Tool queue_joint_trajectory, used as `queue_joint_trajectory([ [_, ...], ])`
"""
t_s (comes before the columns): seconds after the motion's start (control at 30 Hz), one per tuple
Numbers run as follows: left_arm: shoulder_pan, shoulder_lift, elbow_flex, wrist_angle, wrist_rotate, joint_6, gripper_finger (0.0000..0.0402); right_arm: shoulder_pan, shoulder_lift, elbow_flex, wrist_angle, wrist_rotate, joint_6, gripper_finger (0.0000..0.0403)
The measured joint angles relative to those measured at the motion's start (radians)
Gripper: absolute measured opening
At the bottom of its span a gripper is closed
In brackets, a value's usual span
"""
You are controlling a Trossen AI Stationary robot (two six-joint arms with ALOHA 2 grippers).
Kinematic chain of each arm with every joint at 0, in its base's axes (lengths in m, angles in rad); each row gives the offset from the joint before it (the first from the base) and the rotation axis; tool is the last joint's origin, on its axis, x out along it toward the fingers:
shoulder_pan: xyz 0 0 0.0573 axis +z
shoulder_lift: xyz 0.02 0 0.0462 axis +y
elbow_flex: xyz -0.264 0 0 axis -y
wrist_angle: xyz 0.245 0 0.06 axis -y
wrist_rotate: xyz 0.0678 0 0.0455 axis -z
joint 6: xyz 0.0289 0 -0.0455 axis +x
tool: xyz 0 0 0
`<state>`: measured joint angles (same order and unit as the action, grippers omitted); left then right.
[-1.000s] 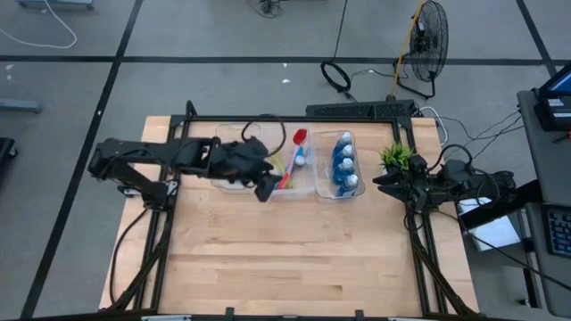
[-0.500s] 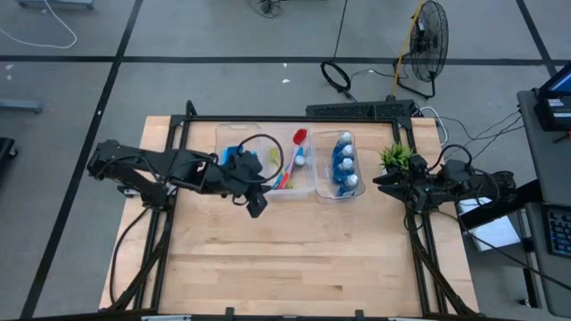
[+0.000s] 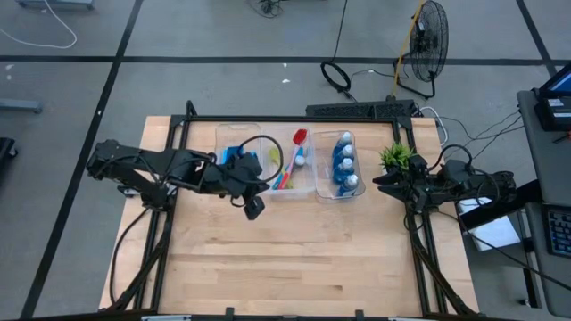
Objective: Pick & Place Kitchen Sink Supplies
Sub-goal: Return to Home Position
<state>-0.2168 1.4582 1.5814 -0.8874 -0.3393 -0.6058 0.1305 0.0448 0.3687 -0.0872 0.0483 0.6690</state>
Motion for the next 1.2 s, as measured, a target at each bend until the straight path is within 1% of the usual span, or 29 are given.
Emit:
queue_joint_trajectory([
  [0.17,0.0,0.0,0.0,0.032,0.025,-0.005,0.0033,0.0,0.0,0.0,0.0,0.0,0.0,0.0167],
  [0.27,0.0,0.0,0.0,0.029,0.06,-0.051,0.0049,0.0,0.0,0.0,0.0,0.001,0.0,0.0167],
  [0.4,0.006,0.0,0.0,0.016,0.078,0.01,0.0064,0.0,0.0,0.0,0.0,0.002,0.0,0.0167],
  [0.47,0.022,-0.011,-0.001,0.013,0.114,0.028,0.007,0.0,0.0,0.0,0.0,0.002,-0.008,0.0167],
  [0.57,0.048,-0.055,0.0,0.011,0.183,0.073,0.0077,0.0,0.0,0.0,0.0,0.002,-0.032,0.0167],
  [0.67,0.061,-0.112,0.0,0.003,0.204,0.133,0.0078,0.0,0.0,0.0,0.0,0.002,-0.056,0.0167],
  [0.77,0.069,-0.171,-0.001,-0.004,0.208,0.197,0.0077,0.0,0.0,0.0,-0.003,0.002,-0.086,0.0167],
  [0.87,0.069,-0.241,0.0,-0.031,0.202,0.229,0.0081,0.0,0.0,0.0,-0.007,0.003,-0.106,0.0167],
  [1.1,0.069,-0.358,0.0,-0.108,0.201,0.304,0.0077,0.0,0.0,-0.001,-0.014,0.003,-0.091,0.0167],
  [1.2,0.069,-0.406,-0.005,-0.129,0.203,0.319,0.0071,0.0,0.0,-0.001,-0.014,0.002,-0.146,0.0167],
])
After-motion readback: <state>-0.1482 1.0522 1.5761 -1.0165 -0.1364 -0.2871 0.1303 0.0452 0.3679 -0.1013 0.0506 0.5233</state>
